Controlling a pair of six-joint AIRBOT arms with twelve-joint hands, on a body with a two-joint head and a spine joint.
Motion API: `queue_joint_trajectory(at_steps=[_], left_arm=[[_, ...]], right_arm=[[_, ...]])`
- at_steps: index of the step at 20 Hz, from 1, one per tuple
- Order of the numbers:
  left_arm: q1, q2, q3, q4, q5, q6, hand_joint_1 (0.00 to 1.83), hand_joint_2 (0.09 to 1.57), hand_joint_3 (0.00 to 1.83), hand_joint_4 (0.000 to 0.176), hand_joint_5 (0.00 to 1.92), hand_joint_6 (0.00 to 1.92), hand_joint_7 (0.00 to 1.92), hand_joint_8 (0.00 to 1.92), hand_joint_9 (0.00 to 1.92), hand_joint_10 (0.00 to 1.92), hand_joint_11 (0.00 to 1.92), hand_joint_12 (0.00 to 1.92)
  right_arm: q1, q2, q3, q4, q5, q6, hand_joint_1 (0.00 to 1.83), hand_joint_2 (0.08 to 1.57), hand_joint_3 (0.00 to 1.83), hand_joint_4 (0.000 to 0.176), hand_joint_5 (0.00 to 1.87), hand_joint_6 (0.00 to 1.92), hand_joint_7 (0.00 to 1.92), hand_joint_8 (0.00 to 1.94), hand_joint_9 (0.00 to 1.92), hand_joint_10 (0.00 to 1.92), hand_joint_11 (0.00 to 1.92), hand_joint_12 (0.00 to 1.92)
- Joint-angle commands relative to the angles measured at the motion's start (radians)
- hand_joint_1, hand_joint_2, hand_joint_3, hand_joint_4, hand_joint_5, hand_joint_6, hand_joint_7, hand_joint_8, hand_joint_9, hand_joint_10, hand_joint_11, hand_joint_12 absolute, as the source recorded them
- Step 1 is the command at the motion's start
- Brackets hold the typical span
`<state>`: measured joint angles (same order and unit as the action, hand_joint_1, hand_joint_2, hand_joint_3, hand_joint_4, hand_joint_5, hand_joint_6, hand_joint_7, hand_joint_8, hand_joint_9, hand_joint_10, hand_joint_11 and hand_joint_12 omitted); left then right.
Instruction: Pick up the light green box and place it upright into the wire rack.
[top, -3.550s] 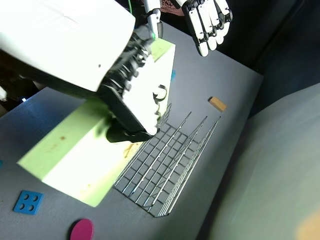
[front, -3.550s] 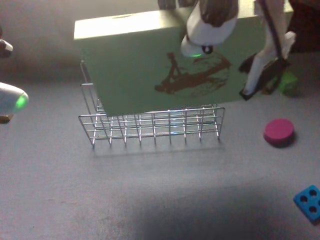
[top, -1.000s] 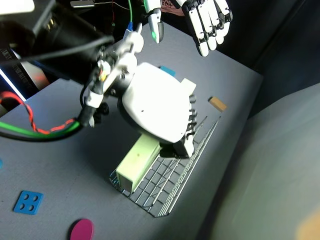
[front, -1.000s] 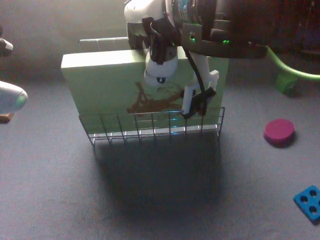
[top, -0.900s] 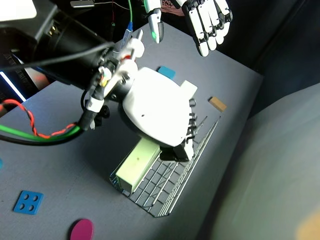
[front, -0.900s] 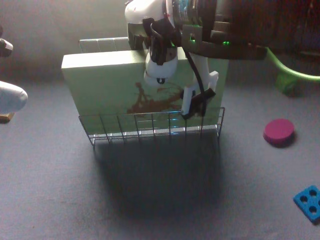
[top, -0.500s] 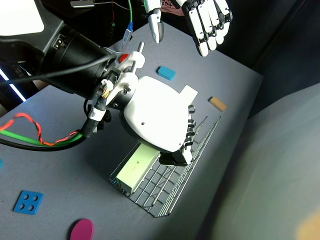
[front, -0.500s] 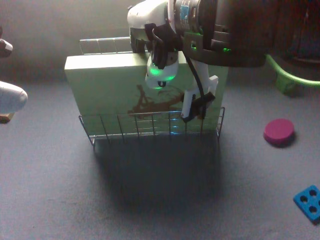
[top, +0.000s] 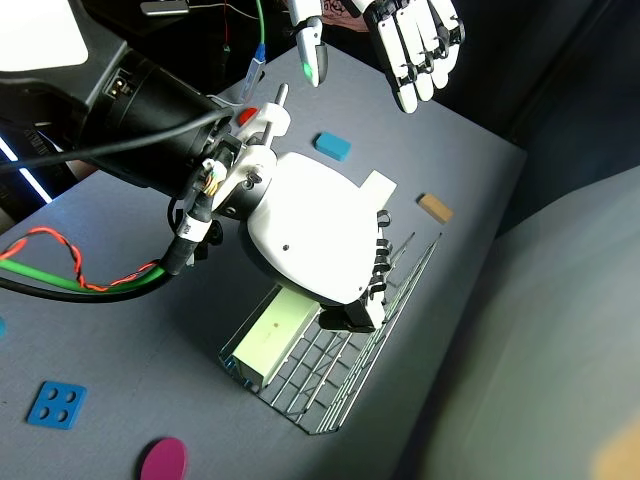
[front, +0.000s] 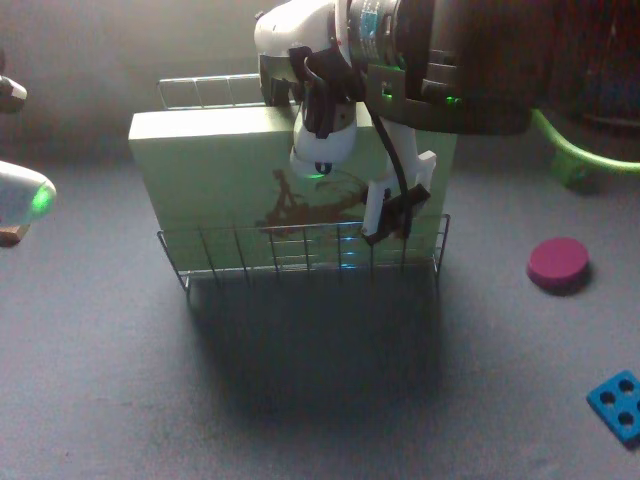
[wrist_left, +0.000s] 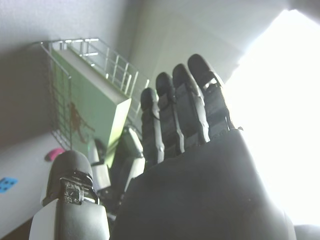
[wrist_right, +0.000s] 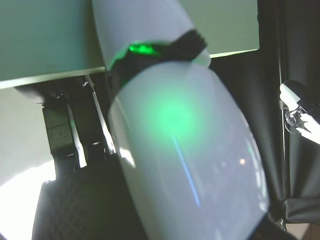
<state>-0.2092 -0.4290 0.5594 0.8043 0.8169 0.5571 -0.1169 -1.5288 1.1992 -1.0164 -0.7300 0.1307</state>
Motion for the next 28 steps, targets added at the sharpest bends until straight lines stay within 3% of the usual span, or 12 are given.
queue_joint_trajectory(at_steps=[1,3,4,6,7,8,9,10,13,19,22,28], left_arm=[[-0.013,0.003,-0.005,0.060,-0.065,0.001,0.13,1.19,0.00,0.000,0.33,0.00,0.32,0.00,0.26,0.00,0.00,0.76],[-0.013,0.003,-0.006,0.060,-0.065,0.001,0.12,1.19,0.00,0.000,0.32,0.00,0.32,0.00,0.26,0.00,0.00,0.75],[-0.013,0.003,-0.005,0.060,-0.065,0.001,0.12,1.19,0.00,0.000,0.32,0.00,0.32,0.00,0.26,0.00,0.00,0.75],[-0.013,0.003,-0.005,0.060,-0.065,0.001,0.12,1.20,0.00,0.000,0.31,0.00,0.32,0.00,0.25,0.00,0.00,0.73],[-0.013,0.003,-0.005,0.060,-0.065,0.001,0.12,1.20,0.00,0.000,0.31,0.00,0.32,0.00,0.25,0.00,0.00,0.73],[-0.013,0.003,-0.005,0.060,-0.065,0.001,0.12,1.20,0.00,0.000,0.31,0.00,0.32,0.00,0.25,0.00,0.00,0.73],[-0.013,0.003,-0.005,0.060,-0.065,0.001,0.12,1.20,0.00,0.000,0.31,0.00,0.32,0.00,0.25,0.00,0.00,0.73],[-0.013,0.003,-0.005,0.060,-0.065,0.001,0.12,1.20,0.00,0.000,0.32,0.00,0.32,0.00,0.25,0.00,0.00,0.73],[-0.013,0.003,-0.005,0.060,-0.065,0.001,0.12,1.20,0.00,0.000,0.32,0.00,0.32,0.00,0.25,0.00,0.00,0.73],[-0.014,0.003,-0.005,0.060,-0.066,0.002,0.11,1.20,0.00,0.000,0.32,0.00,0.32,0.00,0.26,0.00,0.00,0.74],[-0.016,0.003,-0.006,0.060,-0.079,0.002,0.12,1.20,0.00,0.000,0.31,0.00,0.31,0.00,0.26,0.00,0.00,0.74],[-0.018,0.002,-0.012,0.025,-0.095,-0.012,0.12,1.20,0.00,0.000,0.31,0.00,0.31,0.00,0.26,0.00,0.00,0.74]], right_arm=[[0.009,-0.001,0.003,-0.069,0.040,-0.001,1.34,1.22,0.00,0.000,0.69,1.17,0.89,1.26,0.65,1.60,0.59,1.71],[0.008,0.000,0.003,-0.069,0.038,-0.004,1.35,1.21,0.00,0.000,0.70,1.16,0.92,1.21,0.68,1.59,0.58,1.71],[0.009,0.000,0.003,-0.069,0.037,-0.004,1.25,1.20,0.00,0.000,0.71,1.19,0.93,1.25,0.64,1.37,0.57,1.69],[0.009,0.001,0.000,-0.069,0.037,-0.009,1.21,1.23,0.00,0.000,0.63,1.32,0.88,1.34,0.56,1.26,0.50,1.66],[0.009,0.003,-0.004,-0.069,0.037,-0.013,1.29,1.20,0.00,0.000,0.57,0.82,0.81,1.30,0.52,1.21,0.46,1.64],[0.009,0.005,-0.008,-0.069,0.037,-0.015,1.30,1.20,0.00,0.000,0.61,0.53,0.80,1.30,0.49,1.15,0.44,1.60],[0.009,0.006,-0.011,-0.069,0.037,-0.016,1.11,1.15,0.00,0.000,0.63,0.39,0.68,0.86,0.48,1.08,0.42,1.56],[0.009,0.007,-0.012,-0.069,0.037,-0.019,1.04,1.13,0.00,0.000,0.66,0.27,0.70,0.62,0.48,0.99,0.40,1.50],[0.011,0.008,-0.013,-0.069,0.034,-0.021,0.99,1.10,0.00,0.000,0.70,0.06,0.74,0.32,0.46,0.88,0.35,1.47],[0.023,0.032,-0.043,-0.069,0.024,-0.029,0.91,1.03,0.00,0.000,0.62,0.00,0.74,0.11,0.45,0.73,0.25,1.38],[0.057,0.077,-0.090,-0.070,0.023,-0.032,0.84,0.97,0.00,0.000,0.52,0.00,0.67,0.02,0.42,0.47,0.14,1.31],[0.137,0.242,-0.260,-0.003,0.002,-0.070,0.77,0.93,0.00,0.000,0.45,0.00,0.58,0.00,0.45,0.14,0.07,1.27]])
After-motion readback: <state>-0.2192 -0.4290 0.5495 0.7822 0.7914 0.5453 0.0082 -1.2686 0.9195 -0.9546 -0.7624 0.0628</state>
